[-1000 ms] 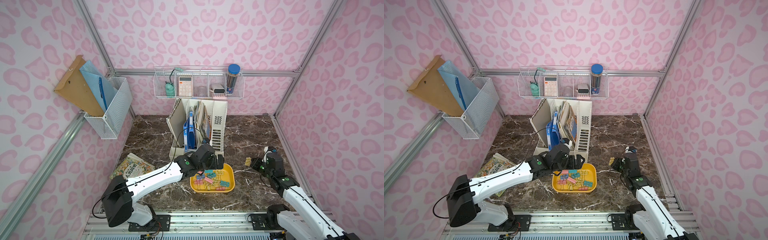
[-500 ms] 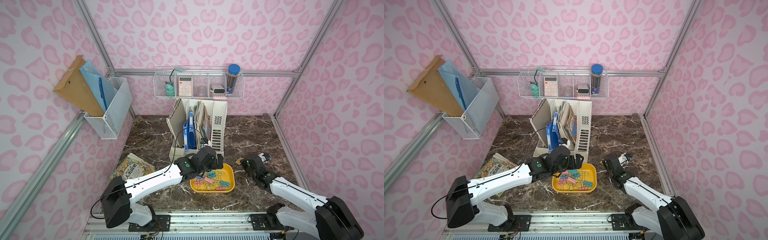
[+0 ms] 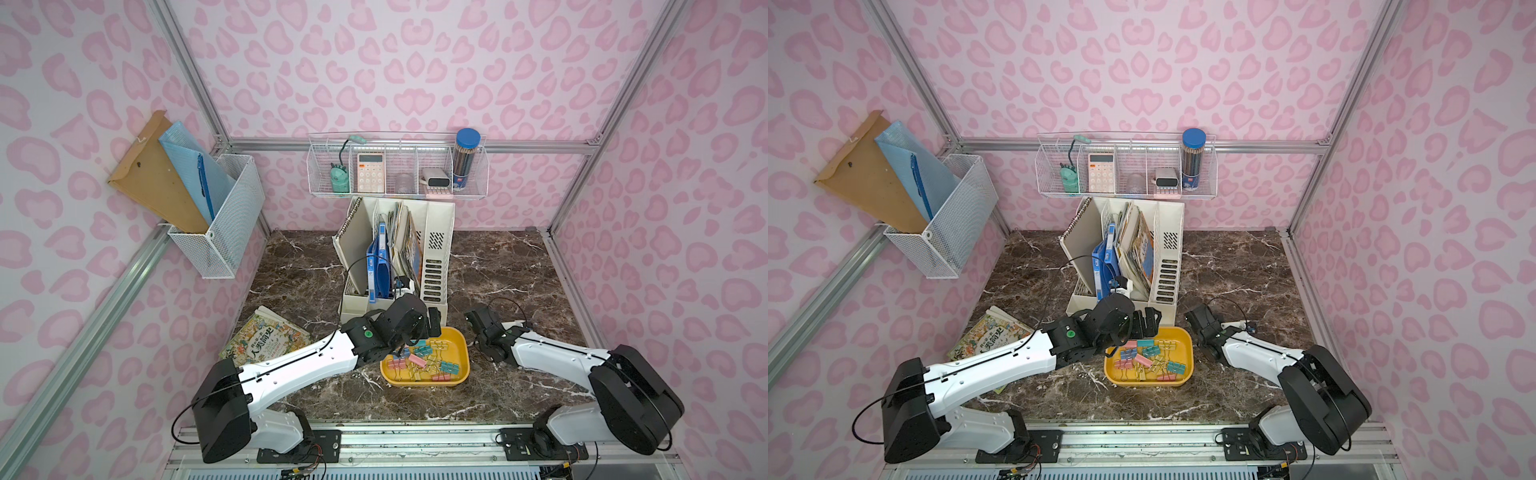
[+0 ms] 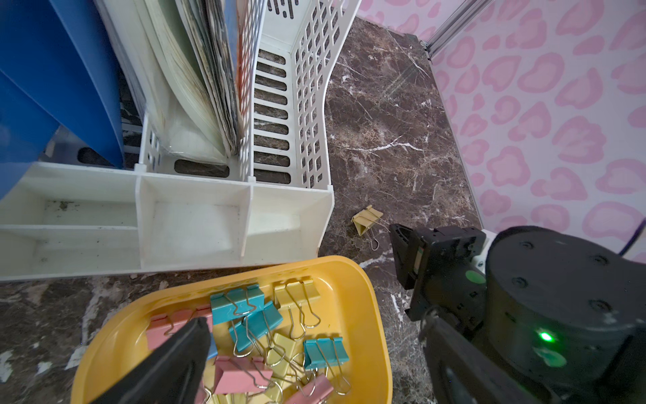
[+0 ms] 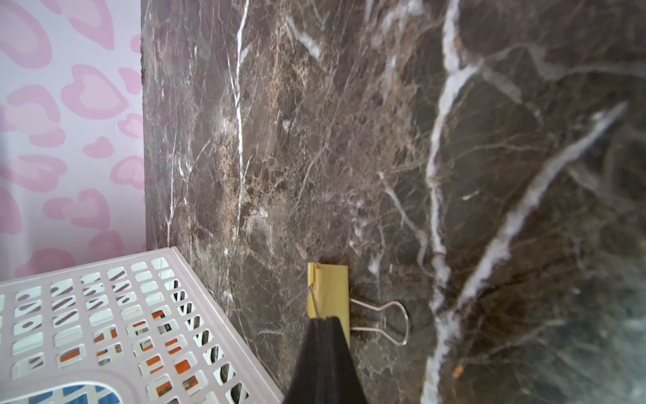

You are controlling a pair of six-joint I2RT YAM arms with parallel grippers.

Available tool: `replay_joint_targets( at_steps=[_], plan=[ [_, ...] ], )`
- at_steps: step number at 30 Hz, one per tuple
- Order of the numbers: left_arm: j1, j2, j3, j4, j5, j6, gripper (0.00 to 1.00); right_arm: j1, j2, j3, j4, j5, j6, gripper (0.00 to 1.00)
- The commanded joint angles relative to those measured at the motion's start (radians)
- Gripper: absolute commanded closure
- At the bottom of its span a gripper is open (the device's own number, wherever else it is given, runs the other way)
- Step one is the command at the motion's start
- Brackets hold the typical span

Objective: Take out the binder clips from the storage box
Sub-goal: Place the binder clip at the center of the board.

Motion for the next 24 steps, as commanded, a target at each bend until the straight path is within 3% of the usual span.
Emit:
replay_joint_targets(
  at_steps=[1, 4, 8, 14, 16, 19, 21, 24],
  plan=[
    [0.000, -0.006, -0.004, -0.018, -0.018, -0.005, 0.00, 0.013, 0.026, 0.021, -0.094, -0.005, 0.097, 0.94],
    [0.000, -0.005, 0.000, -0.026, -0.016, -0.004, 0.01, 0.033, 0.015, 0.026, -0.104, 0.005, 0.076, 0.79],
    [0.000, -0.008, -0.005, -0.022, -0.014, -0.005, 0.00, 0.043, -0.040, -0.006, -0.021, 0.005, -0.047, 0.75],
    [0.000, -0.009, -0.010, -0.012, -0.014, -0.005, 0.01, 0.043, -0.176, -0.091, 0.044, -0.033, -0.191, 0.56],
    [0.000, -0.010, -0.014, -0.006, -0.011, -0.001, 0.01, 0.043, -0.231, -0.123, 0.038, -0.043, -0.233, 0.55],
    [0.001, -0.018, -0.030, 0.018, -0.011, 0.005, 0.01, 0.036, -0.325, -0.174, 0.059, -0.055, -0.397, 0.54],
    [0.001, -0.026, -0.040, 0.031, -0.017, 0.008, 0.00, 0.000, -0.390, -0.205, 0.110, -0.099, -0.586, 0.55],
    [0.000, -0.031, -0.046, 0.040, -0.019, 0.017, 0.01, -0.125, -0.482, -0.246, 0.202, -0.348, -0.914, 0.59]
  ],
)
